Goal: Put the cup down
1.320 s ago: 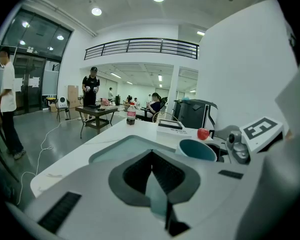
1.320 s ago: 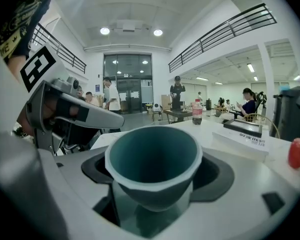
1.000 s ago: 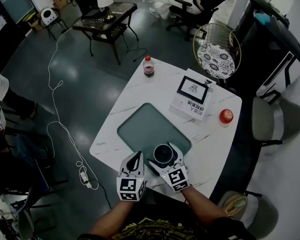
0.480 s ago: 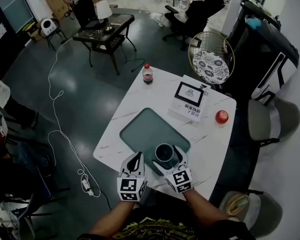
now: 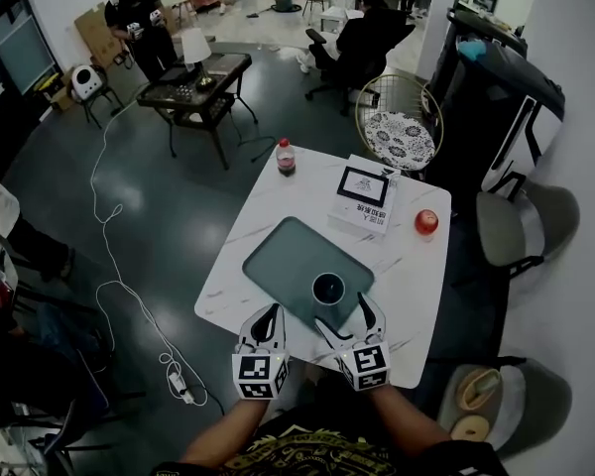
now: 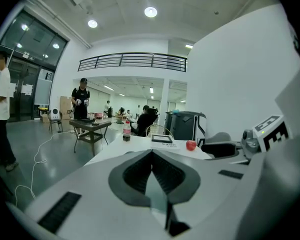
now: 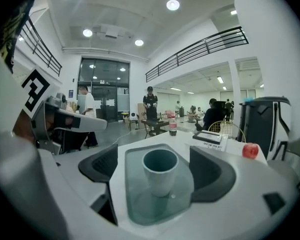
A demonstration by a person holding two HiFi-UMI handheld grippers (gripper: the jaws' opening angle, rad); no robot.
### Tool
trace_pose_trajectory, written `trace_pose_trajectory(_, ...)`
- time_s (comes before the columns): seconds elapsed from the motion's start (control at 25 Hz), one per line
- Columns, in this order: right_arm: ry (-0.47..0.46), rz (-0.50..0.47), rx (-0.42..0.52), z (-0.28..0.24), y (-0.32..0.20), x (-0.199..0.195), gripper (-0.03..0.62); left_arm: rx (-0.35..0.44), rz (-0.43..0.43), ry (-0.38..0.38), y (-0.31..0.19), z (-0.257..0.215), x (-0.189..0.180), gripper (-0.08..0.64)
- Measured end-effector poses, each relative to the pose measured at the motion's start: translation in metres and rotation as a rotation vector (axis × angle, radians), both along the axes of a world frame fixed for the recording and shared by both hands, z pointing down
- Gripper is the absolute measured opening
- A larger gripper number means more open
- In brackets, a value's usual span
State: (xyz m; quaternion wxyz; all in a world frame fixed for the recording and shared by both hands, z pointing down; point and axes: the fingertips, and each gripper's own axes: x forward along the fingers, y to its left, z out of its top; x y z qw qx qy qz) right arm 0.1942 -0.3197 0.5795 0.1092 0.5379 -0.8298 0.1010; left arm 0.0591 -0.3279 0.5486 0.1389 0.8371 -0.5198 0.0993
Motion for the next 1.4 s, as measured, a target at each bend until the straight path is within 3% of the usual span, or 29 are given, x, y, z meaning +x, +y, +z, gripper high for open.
trace_pose_trajectory(0.12, -0.012, 0.019, 0.006, -0.011, 0.016, -0.007, 0.444, 0.009, 0.009, 0.003, 0.015, -0.004, -0.007, 0.009)
trace_pose_trajectory(0.52, -0.012, 0.033, 0.001, -0.034, 0.067, -0.043, 0.016, 0.026, 0.028, 0.028, 0.058, -0.023, -0.037, 0.011)
trace_pose_trajectory(0.92, -0.024, 0.037, 0.034, -0.057, 0.117, -0.091, 0.008, 0.045, 0.058, -0.007, 0.112, -0.034, -0.075, 0.009)
trace_pose_trajectory(1.4, 0.014, 0.1, -0.002, -0.063, 0.216, -0.113, 0.008, 0.042, 0.169, 0.068, 0.202, -0.043, -0.083, 0.009)
